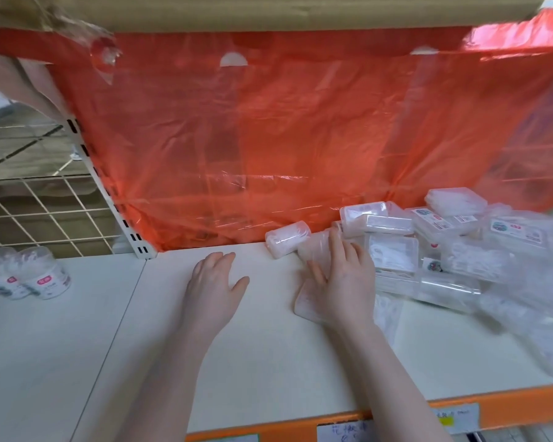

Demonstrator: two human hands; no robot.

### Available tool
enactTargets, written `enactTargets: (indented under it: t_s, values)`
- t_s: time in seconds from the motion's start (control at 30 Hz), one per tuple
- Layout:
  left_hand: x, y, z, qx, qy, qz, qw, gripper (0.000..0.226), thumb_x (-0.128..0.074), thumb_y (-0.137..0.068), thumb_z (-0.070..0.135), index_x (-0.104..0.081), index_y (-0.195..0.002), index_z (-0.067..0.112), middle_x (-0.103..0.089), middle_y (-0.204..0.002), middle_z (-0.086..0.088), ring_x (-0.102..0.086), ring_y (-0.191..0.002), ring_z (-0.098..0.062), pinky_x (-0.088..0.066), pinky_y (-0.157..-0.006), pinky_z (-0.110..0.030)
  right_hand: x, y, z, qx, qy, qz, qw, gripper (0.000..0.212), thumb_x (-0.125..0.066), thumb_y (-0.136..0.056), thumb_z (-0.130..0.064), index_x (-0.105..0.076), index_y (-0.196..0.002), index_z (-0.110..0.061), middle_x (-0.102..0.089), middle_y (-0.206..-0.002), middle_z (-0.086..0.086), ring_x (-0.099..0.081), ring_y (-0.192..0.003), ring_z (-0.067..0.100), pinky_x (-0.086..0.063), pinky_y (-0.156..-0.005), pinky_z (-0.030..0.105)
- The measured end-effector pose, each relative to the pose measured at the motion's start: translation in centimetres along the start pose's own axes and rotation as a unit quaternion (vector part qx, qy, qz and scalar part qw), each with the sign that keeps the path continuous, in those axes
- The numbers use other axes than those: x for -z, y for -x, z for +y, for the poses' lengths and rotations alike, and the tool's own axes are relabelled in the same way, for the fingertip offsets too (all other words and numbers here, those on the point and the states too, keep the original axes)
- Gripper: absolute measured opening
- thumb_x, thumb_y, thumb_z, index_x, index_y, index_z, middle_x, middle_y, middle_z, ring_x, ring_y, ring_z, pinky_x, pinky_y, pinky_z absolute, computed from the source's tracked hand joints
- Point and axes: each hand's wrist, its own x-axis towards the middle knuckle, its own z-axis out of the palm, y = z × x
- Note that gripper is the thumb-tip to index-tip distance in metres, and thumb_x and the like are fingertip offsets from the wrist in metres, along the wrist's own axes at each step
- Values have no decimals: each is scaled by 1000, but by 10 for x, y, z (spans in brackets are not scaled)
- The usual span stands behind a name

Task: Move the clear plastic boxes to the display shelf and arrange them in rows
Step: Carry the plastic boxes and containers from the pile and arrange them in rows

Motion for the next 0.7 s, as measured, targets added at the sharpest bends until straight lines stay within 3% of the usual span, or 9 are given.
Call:
enactTargets:
  t_s: [0.17,0.27,0.37,0.5,0.6,0.7]
  values:
    - [2,-2,-3,-5,10,-2,1000,53,-54,-93,33,-41,-141,14,-40,-144,-1,-31,-134,-19,-25,-108,-29,-7,-5,-5,-9,53,-16,998,56,-42,-78,-50,-41,-122,-16,-65,-98,13,-58,-88,36,-38,-89,48]
    - [4,-3,-7,-8,18,-1,1000,53,-54,-93,33,-41,-141,15,-40,-144,0,-32,-133,-18,-25,-107,-28,-10,-7,-5,-19,64,-34,997,59,-41,-75,-50,-46,-122,-15,-66,-102,15,-59,-90,36,-30,-94,48]
    - [6,-4,-11,-13,22,3,1000,53,-54,-93,32,-41,-141,15,-40,-144,0,-32,-133,-18,-25,-107,-27,-8,-9,-8,-28,37,-48,998,64,-51,-69,-44,-55,-119,-4,-66,-106,14,-61,-91,35,-34,-94,45]
    - [7,-10,-16,-18,29,3,999,52,-54,-93,31,-42,-140,15,-40,-144,1,-33,-133,-18,-25,-106,-26,-1,-9,-15,-36,-46,-49,997,65,-62,-67,-31,-55,-124,0,-61,-115,16,-57,-104,39,-45,-85,43]
    - [7,-14,-18,-28,31,4,999,51,-55,-92,31,-43,-139,15,-42,-143,1,-35,-132,-17,-27,-106,-26,7,-7,-20,-26,-83,-24,996,65,-72,-72,-19,-50,-131,-2,-56,-120,16,-49,-119,38,-43,-89,41]
    - [5,-21,-18,-41,28,-3,999,50,-55,-92,31,-44,-138,16,-44,-141,1,-37,-130,-18,-29,-104,-27,16,-5,-21,-37,-100,-42,993,70,-68,-79,-23,-38,-141,-9,-46,-131,10,-42,-126,28,-38,-94,35]
